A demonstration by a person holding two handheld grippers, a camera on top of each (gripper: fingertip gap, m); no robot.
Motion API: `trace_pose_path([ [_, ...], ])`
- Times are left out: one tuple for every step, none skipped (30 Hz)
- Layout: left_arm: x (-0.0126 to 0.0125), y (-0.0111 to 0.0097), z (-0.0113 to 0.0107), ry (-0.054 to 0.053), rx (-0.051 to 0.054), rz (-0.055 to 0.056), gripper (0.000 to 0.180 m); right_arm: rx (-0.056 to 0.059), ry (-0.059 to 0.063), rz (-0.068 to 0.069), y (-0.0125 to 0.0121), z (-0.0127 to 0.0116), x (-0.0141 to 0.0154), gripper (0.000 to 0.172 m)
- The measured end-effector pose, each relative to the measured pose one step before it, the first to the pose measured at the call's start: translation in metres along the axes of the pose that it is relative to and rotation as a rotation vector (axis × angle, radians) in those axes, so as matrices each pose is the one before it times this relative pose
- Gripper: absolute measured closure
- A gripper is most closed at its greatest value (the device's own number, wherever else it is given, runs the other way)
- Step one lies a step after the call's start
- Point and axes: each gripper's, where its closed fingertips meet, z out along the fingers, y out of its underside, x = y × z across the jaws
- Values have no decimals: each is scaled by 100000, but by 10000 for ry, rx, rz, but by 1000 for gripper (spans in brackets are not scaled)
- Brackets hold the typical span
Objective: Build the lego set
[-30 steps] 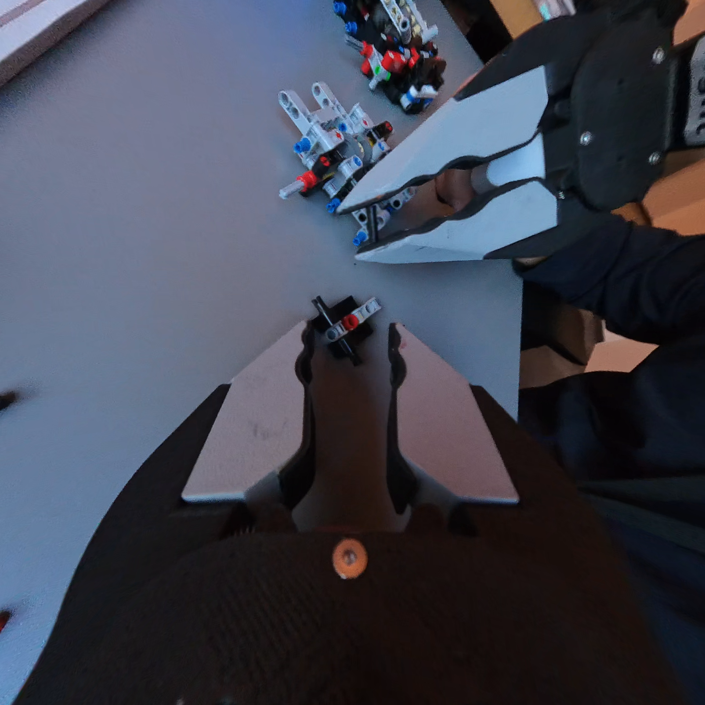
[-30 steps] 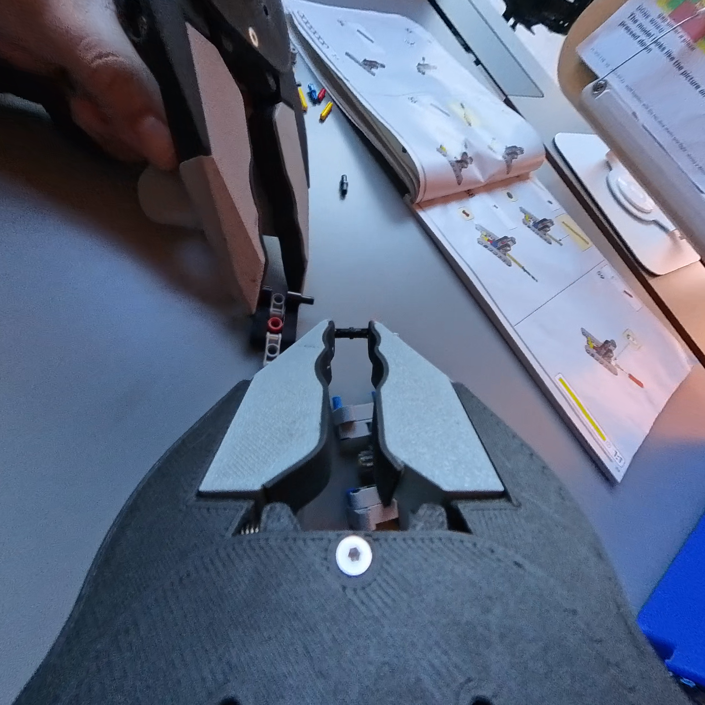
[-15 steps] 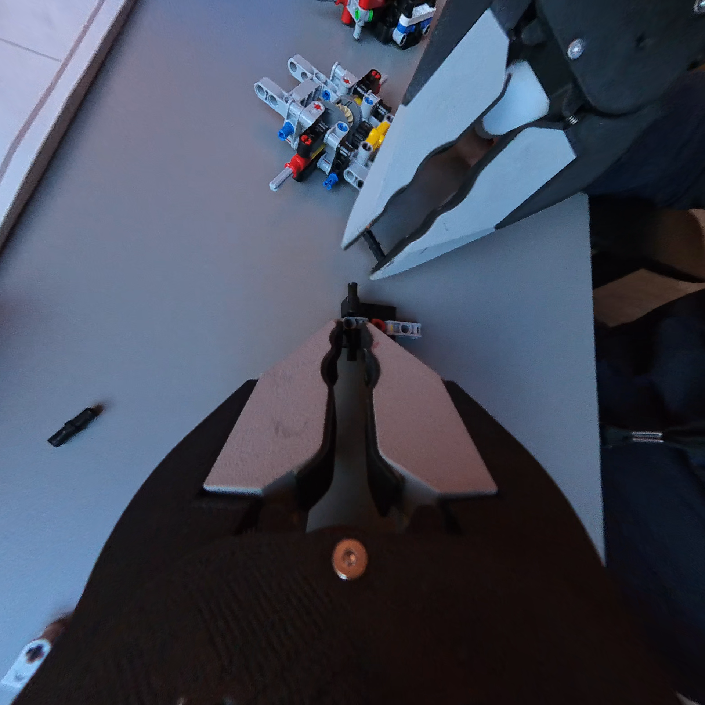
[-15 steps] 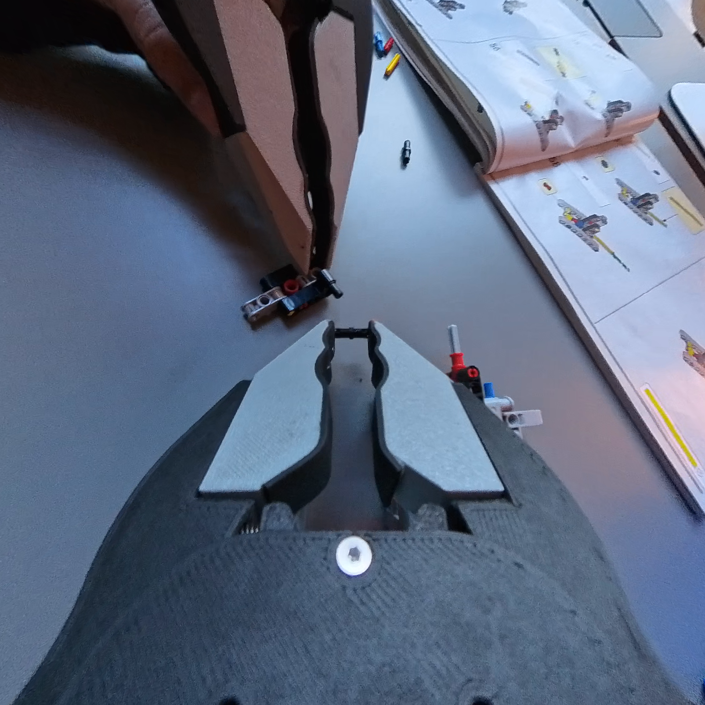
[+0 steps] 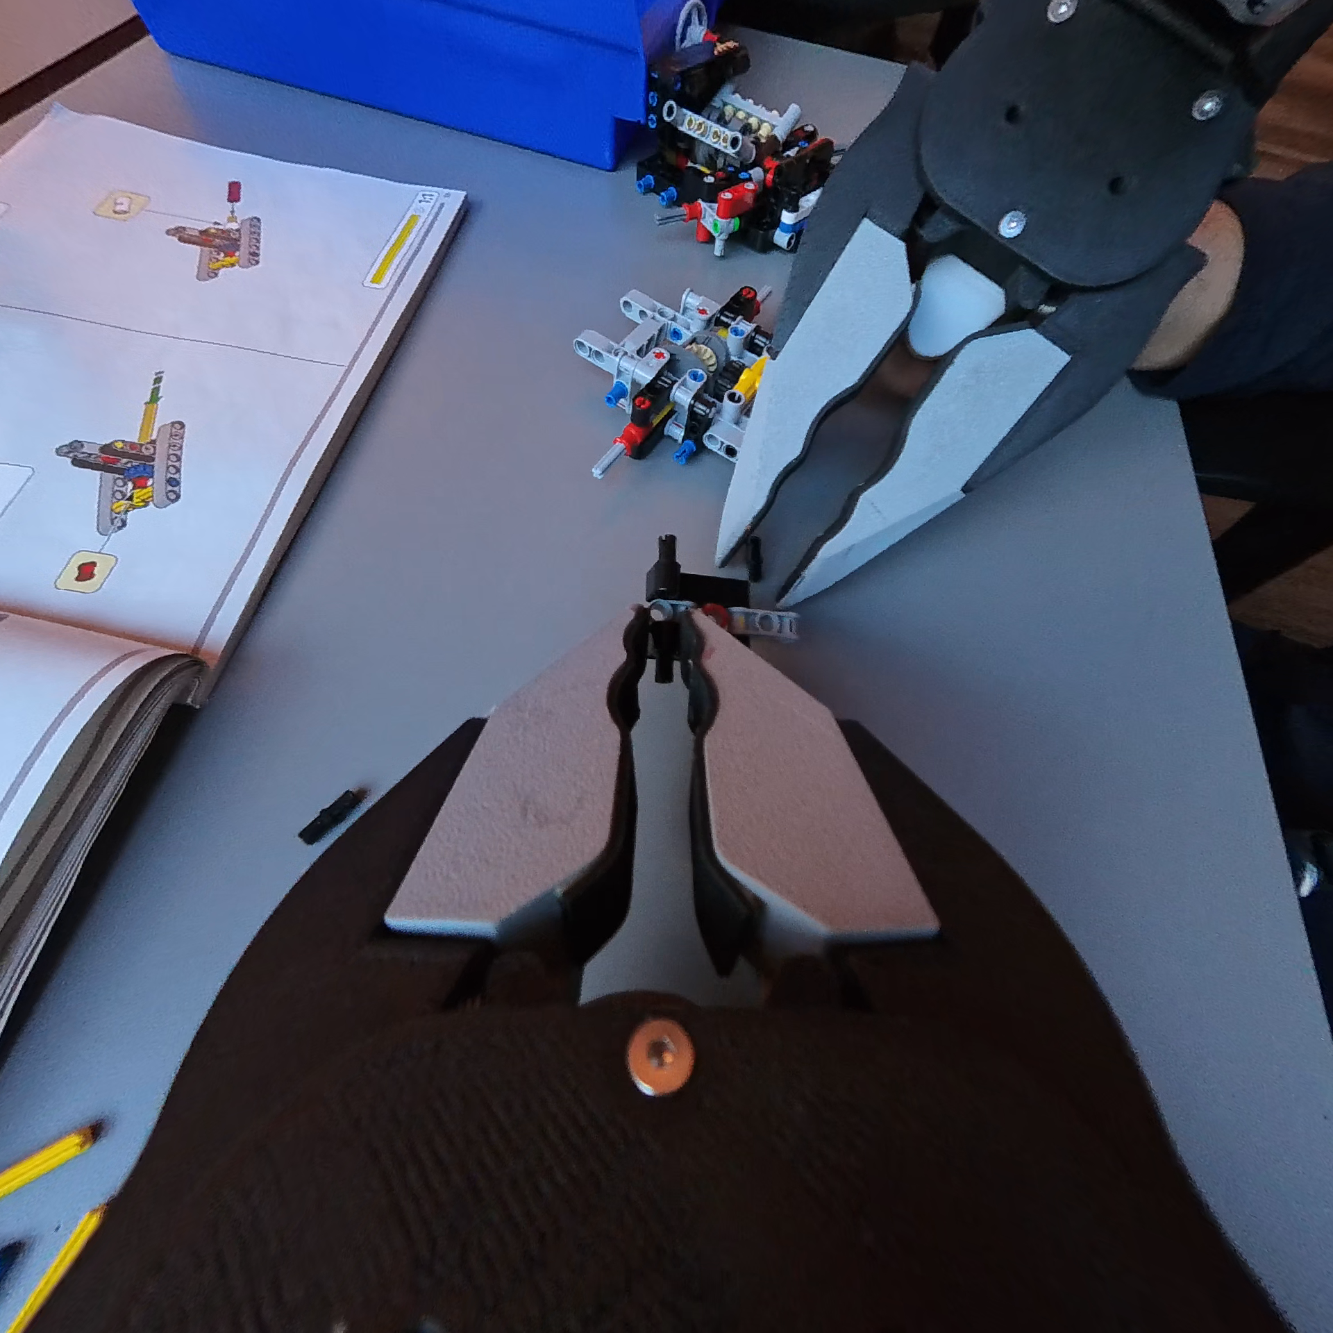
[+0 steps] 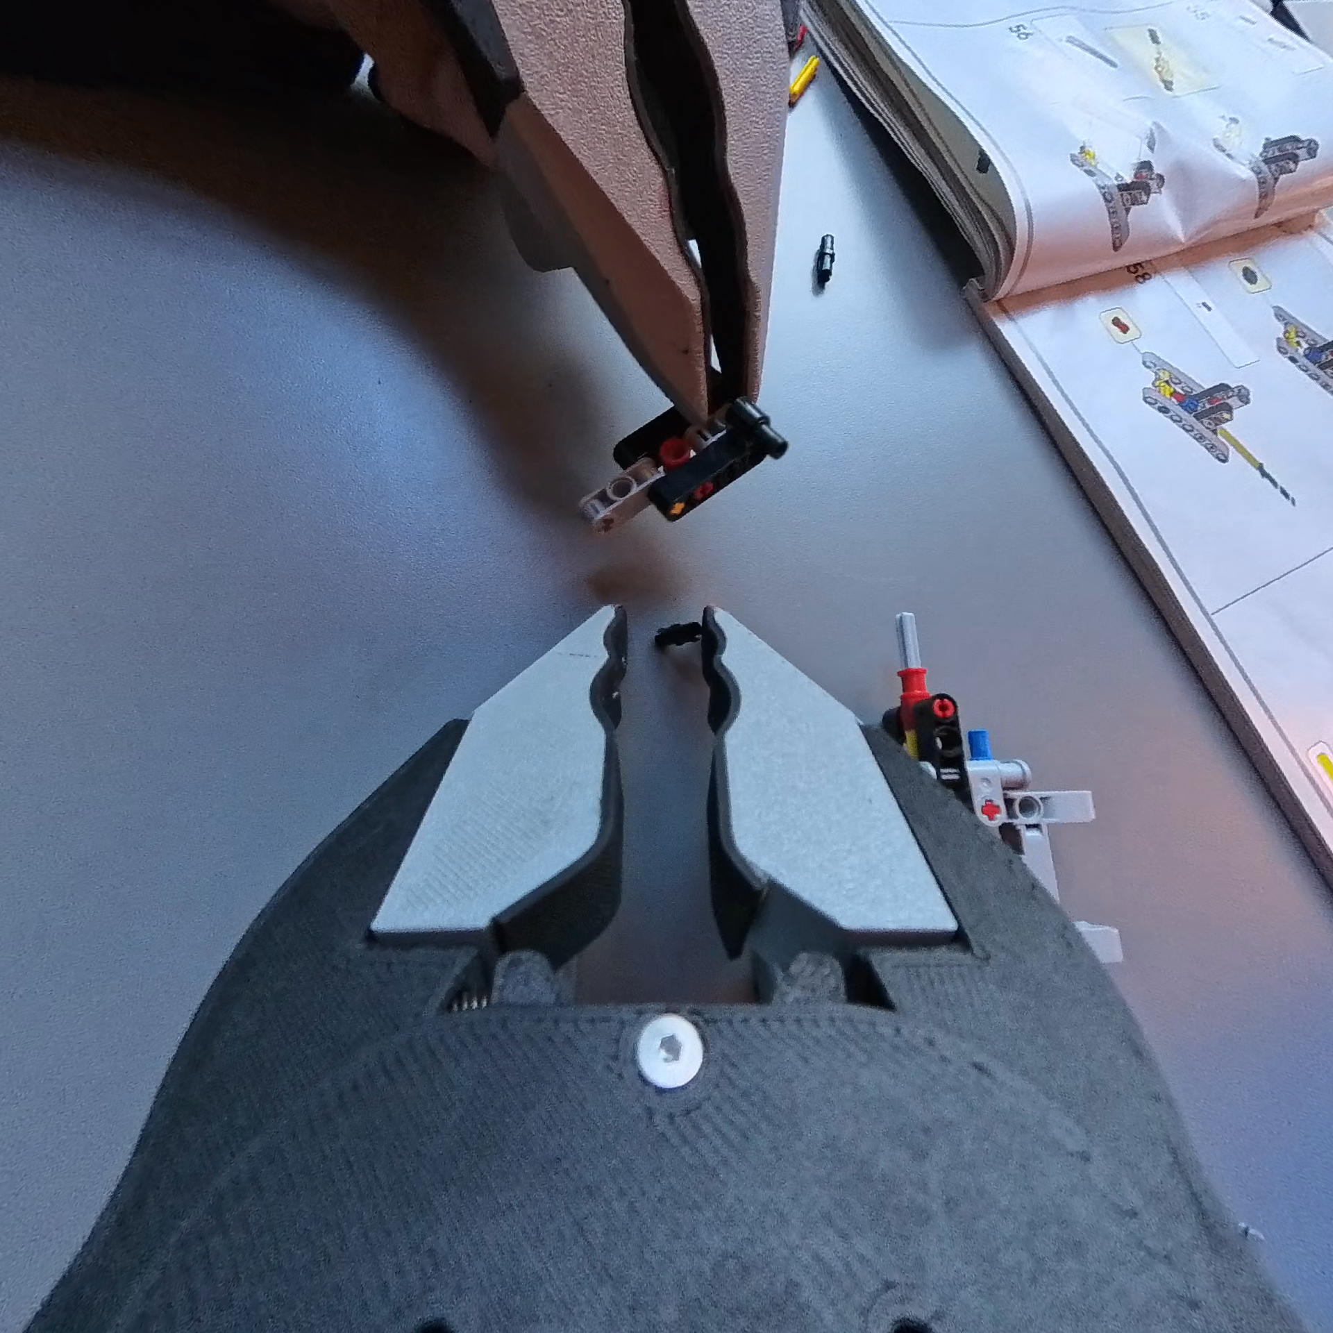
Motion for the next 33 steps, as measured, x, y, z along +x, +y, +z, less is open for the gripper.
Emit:
trace_pose_path([
  [-52, -36, -44, -7, 34, -28, 176, 0, -12, 13, 5, 1, 4, 154],
  [-50, -63, -59, -16, 49, -14, 176, 0, -22, 23, 9, 1, 2, 154],
  [-53, -62, -62, -17, 52, -1, 176, 0, -17, 12, 10, -7, -13, 154],
  [-67, -51, -48, -32, 44, 7, 176, 6, 5, -12, -10, -10, 6, 153],
  [-50, -53, -37, -24, 40, 15, 175, 18, 9, -38, -33, -24, -30, 151],
  [-9, -50, -28, -4, 33, 16, 175, 41, 9, -51, -76, -29, -28, 150],
  [-19, -45, -29, -18, 29, 21, 175, 68, 25, -49, -131, -66, -4, 150],
  [-31, -53, -27, -33, 38, 39, 175, 113, 7, -52, -213, -91, -31, 150],
  [19, -67, -22, -9, 39, 45, 175, 120, -22, -26, -196, -80, -55, 150],
  [29, -42, -20, -7, 25, 43, 175, 47, -46, 40, -51, -16, -34, 151],
  [-15, -16, 0, -31, 8, 32, 175, -79, -106, 99, 172, 91, -79, 150],
  [13, -5, 16, -9, -1, 22, 175, -130, -86, 80, 223, 104, -42, 149],
  [27, 2, 8, 5, -4, 19, 175, -42, 49, -12, 47, -1, 78, 147],
  [32, 14, 11, 8, -6, 19, 175, 110, 104, -101, -175, -96, 88, 148],
  [8, 1, 11, -8, -6, 12, 175, 136, 53, -83, -238, -140, 22, 149],
  [14, -10, -5, -7, 3, 19, 175, 99, -23, -7, -174, -86, -59, 150],
  [43, -32, -13, 2, 21, 30, 175, 3, -36, 51, 2, 10, -26, 150],
  [31, -79, -20, -7, 50, 43, 175, -45, 35, 21, 69, 18, 73, 149],
  [79, -115, -34, 9, 72, 72, 175, 31, 80, -36, -47, -43, 118, 149],
  [117, -154, -41, 17, 93, 110, 175, 114, 53, -17, -198, -103, 67, 149],
  [83, -222, -68, -24, 139, 147, 175, 170, 3, 50, -303, -158, 29, 149],
  [83, -325, -89, -53, 189, 178, 175, 234, -50, 127, -395, -202, 24, 150],
  [50, -423, -100, -91, 245, 196, 175, 294, -132, 225, -469, -227, -21, 151],
  [-1, -565, -115, -155, 344, 252, 175, 322, -190, 314, -494, -239, -35, 152],
  [103, -648, -120, -131, 412, 317, 176, 303, -197, 375, -446, -213, -1, 154],
  [137, -671, -126, -135, 397, 372, 176, 284, -190, 385, -416, -194, 32, 154],
  [125, -614, -98, -176, 337, 388, 176, 285, -243, 335, -424, -208, -89, 154],
  [3, -575, -102, -251, 303, 367, 176, 274, -234, 284, -413, -194, -129, 153],
  [-29, -530, -103, -241, 285, 323, 176, 254, -186, 222, -399, -167, -105, 151],
  [30, -478, -88, -168, 243, 277, 176, 216, -183, 172, -323, -115, -141, 150],
  [-6, -312, -63, -146, 152, 211, 176, 158, -155, 152, -254, -89, -123, 148],
  [-54, -112, -15, -129, 46, 127, 176, 141, -100, 119, -235, -86, -64, 146],
  [-35, -16, -21, -70, -9, 45, 176, 164, -109, 70, -261, -124, -106, 144],
])
